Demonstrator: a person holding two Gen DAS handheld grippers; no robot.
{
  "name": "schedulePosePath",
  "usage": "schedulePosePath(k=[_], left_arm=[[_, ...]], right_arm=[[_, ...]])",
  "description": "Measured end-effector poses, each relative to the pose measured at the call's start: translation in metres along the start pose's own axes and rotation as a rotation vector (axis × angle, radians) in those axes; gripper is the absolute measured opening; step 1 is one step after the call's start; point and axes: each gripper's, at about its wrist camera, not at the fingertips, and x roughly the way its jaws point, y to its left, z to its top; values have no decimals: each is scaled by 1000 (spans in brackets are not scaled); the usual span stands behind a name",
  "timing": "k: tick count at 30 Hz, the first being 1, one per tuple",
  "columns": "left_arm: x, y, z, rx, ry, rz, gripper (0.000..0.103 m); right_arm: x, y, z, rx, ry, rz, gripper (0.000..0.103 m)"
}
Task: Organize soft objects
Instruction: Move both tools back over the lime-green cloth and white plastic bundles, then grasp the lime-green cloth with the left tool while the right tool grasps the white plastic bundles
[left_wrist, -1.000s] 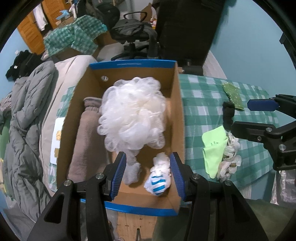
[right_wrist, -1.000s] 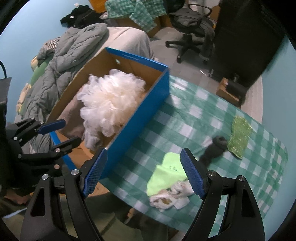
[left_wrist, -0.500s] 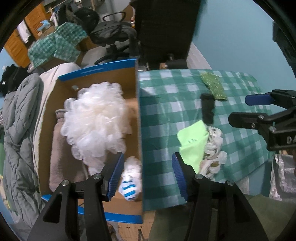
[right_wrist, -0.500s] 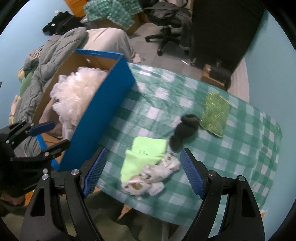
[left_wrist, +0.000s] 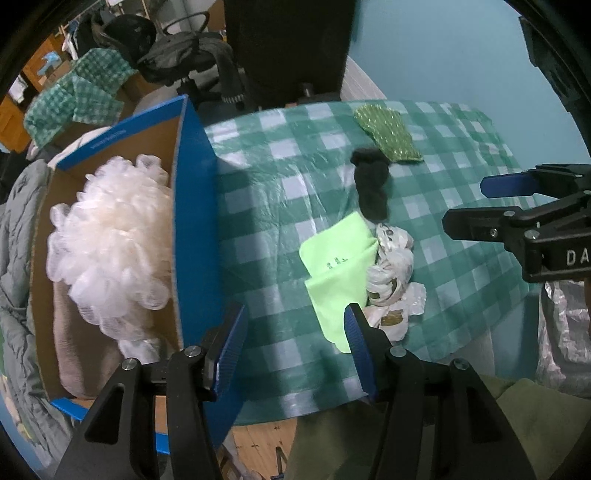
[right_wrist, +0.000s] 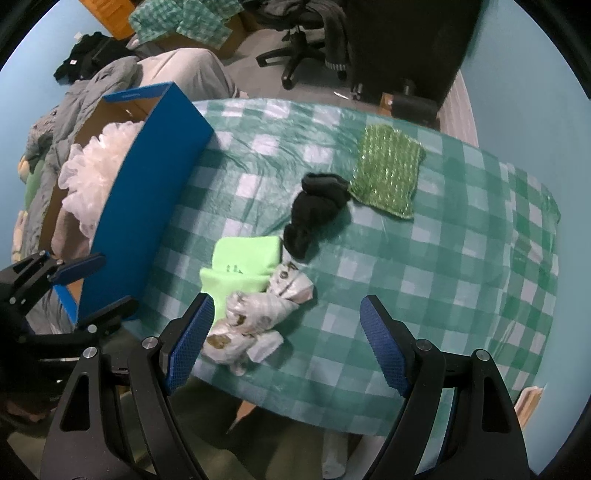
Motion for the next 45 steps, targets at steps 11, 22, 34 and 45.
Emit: schedulePosePath(k=[11, 22, 34, 45], left_arm=[[33, -4, 0, -26, 41, -24, 56], [54, -3, -1, -32, 64, -28, 56], [65, 2, 1, -27, 86, -38, 56], [75, -2, 9, -9, 105, -61, 62]], right_arm=[[35, -1, -7, 36, 52, 23, 82], [69, -5, -5, 100, 107, 35, 82], [102, -1, -9, 111, 173, 30, 74], [103, -17, -26, 42, 157, -69, 62]])
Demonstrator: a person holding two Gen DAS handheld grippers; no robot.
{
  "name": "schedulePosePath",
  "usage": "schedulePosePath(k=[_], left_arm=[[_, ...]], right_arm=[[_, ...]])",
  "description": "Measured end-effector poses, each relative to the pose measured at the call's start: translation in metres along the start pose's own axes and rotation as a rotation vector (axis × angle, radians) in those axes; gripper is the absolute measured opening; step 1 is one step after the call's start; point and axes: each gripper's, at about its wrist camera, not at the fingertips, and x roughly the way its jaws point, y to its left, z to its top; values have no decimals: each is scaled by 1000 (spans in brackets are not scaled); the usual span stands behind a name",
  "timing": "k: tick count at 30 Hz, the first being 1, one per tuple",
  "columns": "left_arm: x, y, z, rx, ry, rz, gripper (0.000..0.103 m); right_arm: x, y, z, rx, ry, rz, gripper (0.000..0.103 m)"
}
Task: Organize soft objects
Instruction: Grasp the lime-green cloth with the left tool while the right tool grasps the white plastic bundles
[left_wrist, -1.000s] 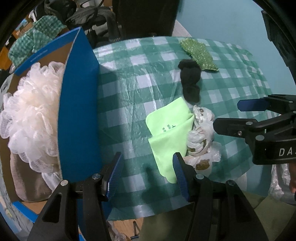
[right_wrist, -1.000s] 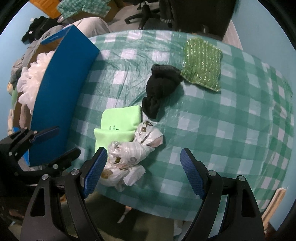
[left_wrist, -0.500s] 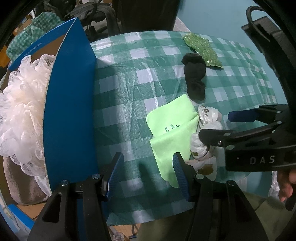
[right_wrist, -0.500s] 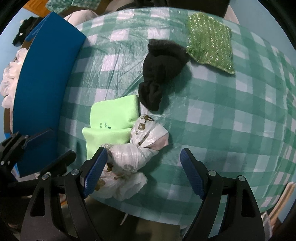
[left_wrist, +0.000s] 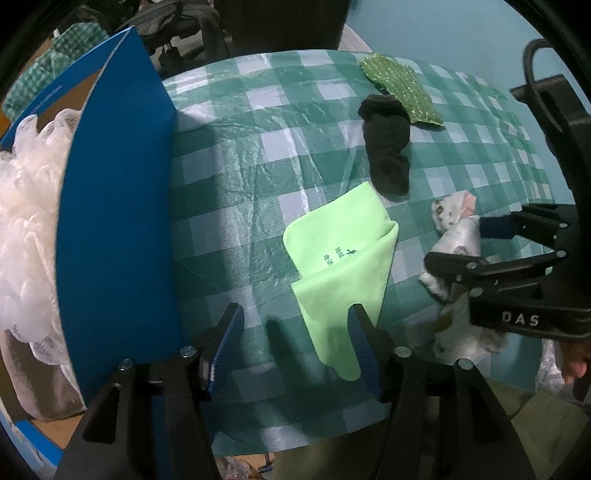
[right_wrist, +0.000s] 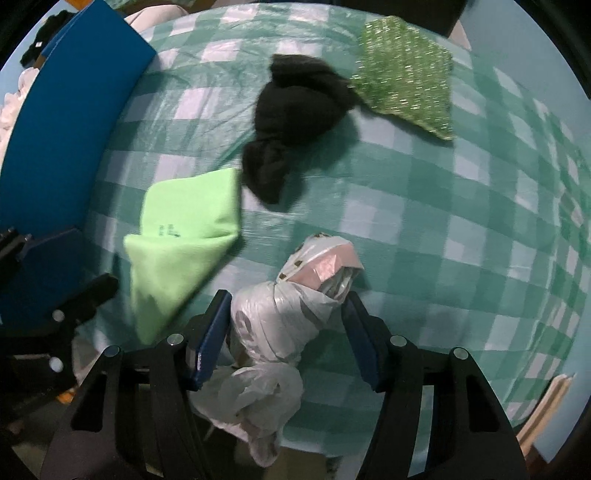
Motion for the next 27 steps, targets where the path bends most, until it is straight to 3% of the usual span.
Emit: schedulePosePath(k=[9, 11, 13, 15, 27], left_arm=[[7, -12, 6, 41, 18, 6, 63], [8, -17, 9, 41, 22, 0, 67], [8, -21, 11, 38, 17, -12, 73], [8, -27, 14, 36, 10, -22, 75], [23, -44, 36, 44, 42, -42, 78]], right_arm=[[-8, -46, -5, 11, -37, -25, 62], [-10, -56, -7, 26, -48, -13, 62], [-13, -66, -11, 52, -52, 6, 74], [-15, -74, -15, 84, -58, 12, 78], [-27, -72, -42, 187, -72, 34, 85]])
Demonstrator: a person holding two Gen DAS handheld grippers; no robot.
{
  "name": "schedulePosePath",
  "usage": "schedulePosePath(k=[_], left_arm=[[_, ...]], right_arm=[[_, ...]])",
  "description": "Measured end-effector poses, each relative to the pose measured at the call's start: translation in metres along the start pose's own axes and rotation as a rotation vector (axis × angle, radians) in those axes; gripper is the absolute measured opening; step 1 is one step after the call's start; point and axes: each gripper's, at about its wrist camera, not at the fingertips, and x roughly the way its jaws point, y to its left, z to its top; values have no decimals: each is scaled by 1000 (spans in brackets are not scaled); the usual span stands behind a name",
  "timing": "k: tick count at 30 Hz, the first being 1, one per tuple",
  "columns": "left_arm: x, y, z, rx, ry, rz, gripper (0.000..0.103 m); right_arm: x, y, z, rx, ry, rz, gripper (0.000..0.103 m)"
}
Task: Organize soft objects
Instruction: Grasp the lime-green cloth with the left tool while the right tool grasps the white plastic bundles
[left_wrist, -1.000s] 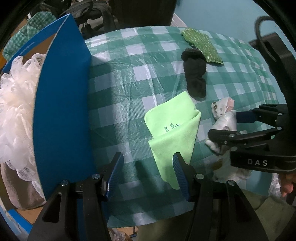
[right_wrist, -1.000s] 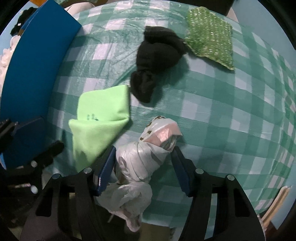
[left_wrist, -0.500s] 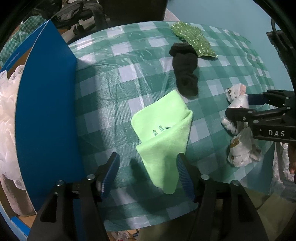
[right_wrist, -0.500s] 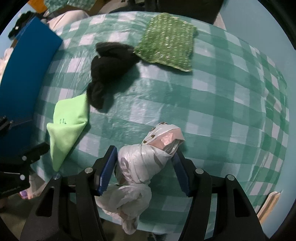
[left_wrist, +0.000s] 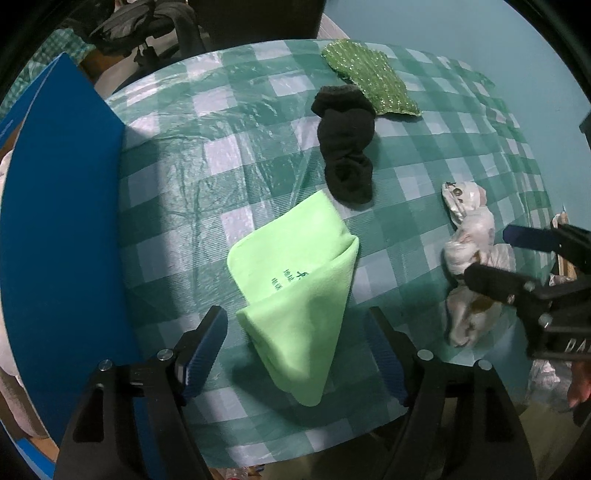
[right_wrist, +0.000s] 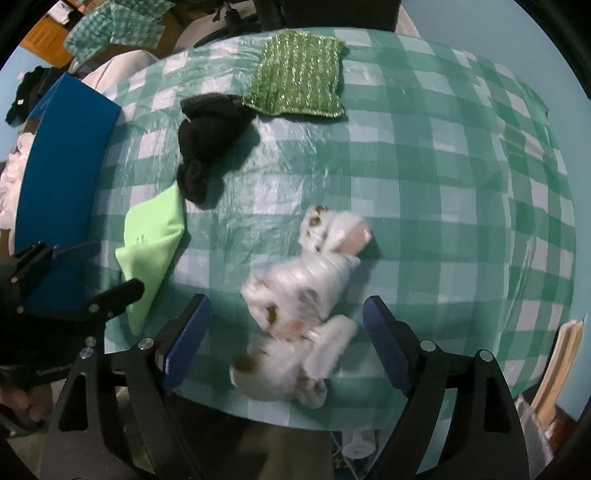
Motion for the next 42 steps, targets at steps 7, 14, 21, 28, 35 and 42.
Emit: schedulePosePath(k=[7, 14, 21, 28, 35, 42], left_arm=[[15, -10, 15, 14, 11, 32, 78], [27, 3, 22, -10, 21, 41, 78], [32, -1, 23, 19, 15, 61, 78], [37, -13, 11, 33, 13, 71, 78], [28, -14, -6, 66, -35, 92, 64], [18, -15, -23, 52, -61, 86, 13]], right_arm=[[5, 16, -7, 23, 24, -14, 85], [25, 24, -11, 18, 60, -33, 85], [45, 33, -11, -8, 90, -52, 83], [49, 40, -11, -43, 66, -78, 72], [39, 50, 3, -74, 44, -92, 40], [21, 31, -4, -82, 32, -69, 34]])
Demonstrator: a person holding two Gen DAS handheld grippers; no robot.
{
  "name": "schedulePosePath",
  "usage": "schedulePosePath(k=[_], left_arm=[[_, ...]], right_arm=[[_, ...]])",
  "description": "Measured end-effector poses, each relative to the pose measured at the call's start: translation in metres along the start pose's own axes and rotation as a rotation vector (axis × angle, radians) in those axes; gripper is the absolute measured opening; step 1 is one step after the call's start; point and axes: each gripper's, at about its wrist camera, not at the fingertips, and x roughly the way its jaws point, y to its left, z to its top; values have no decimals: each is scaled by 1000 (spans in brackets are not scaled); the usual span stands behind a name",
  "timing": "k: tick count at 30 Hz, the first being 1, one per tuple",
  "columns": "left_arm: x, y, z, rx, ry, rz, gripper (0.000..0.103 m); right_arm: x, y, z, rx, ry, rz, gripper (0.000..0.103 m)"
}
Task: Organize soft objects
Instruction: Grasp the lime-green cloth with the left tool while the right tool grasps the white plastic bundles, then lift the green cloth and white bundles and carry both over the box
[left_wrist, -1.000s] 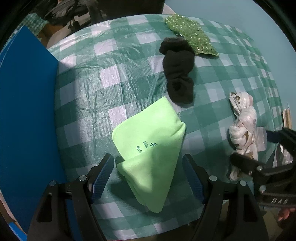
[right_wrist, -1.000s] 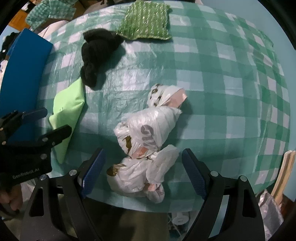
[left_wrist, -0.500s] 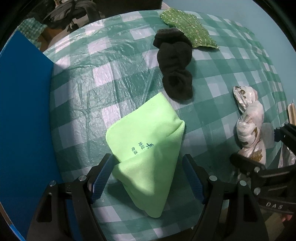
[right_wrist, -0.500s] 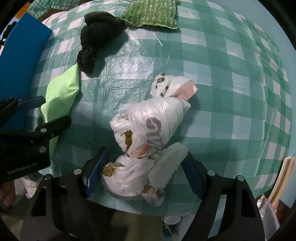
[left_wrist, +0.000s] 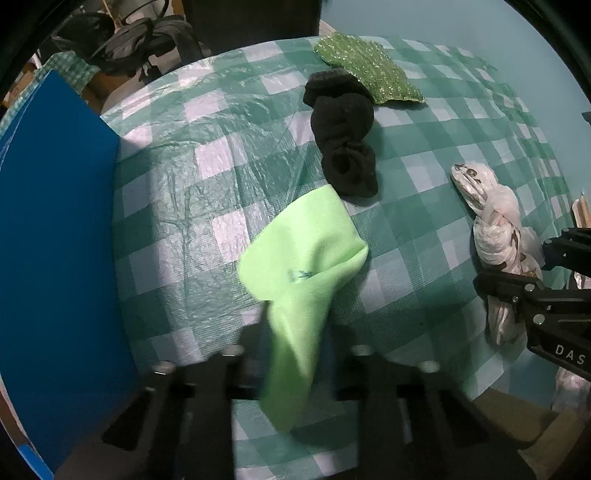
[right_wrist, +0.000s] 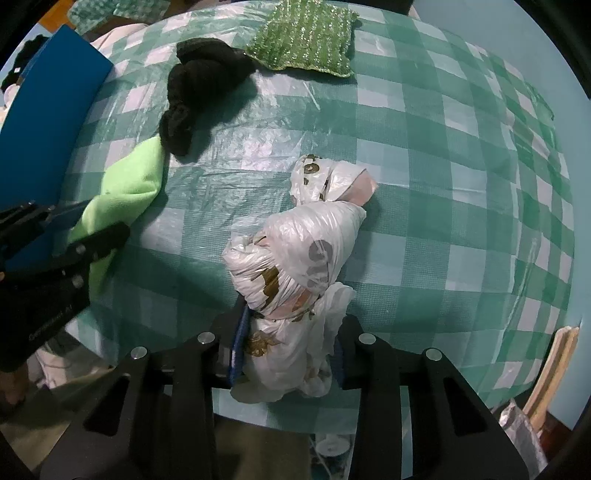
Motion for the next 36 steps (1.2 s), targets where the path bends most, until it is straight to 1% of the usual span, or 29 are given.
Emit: schedulePosePath(k=[2, 4, 5, 11, 19, 24, 28, 30, 36], left_arm=[[-1, 1, -3, 3, 1, -3, 9], [-5, 1, -5, 7, -1, -4, 8], [-8, 7, -6, 7, -2, -9, 8], [-28, 18, -15, -8, -38, -17, 7], [-57, 31, -20, -5, -84, 5, 7], [-83, 36, -22, -16, -119, 10, 7], [-95, 46, -20, -34, -141, 9, 7], [-96, 50, -13, -42, -147, 12, 7], [-115, 61, -13, -68, -170, 20, 7]], right_arm=[[-4, 0, 1, -8, -14, 9, 34], [-8, -1, 2, -15, -22, 17, 33], [-16, -2, -2, -19, -26, 19, 32], [-31, -5, 5, -37, -60, 32, 31], [-57, -3, 14, -75, -100, 30, 30], [-72, 3, 14, -106, -120, 31, 29], [-81, 11, 20, -124, -136, 37, 29], [-87, 16, 21, -139, -145, 33, 29], [-101, 31, 27, -176, -161, 40, 29]])
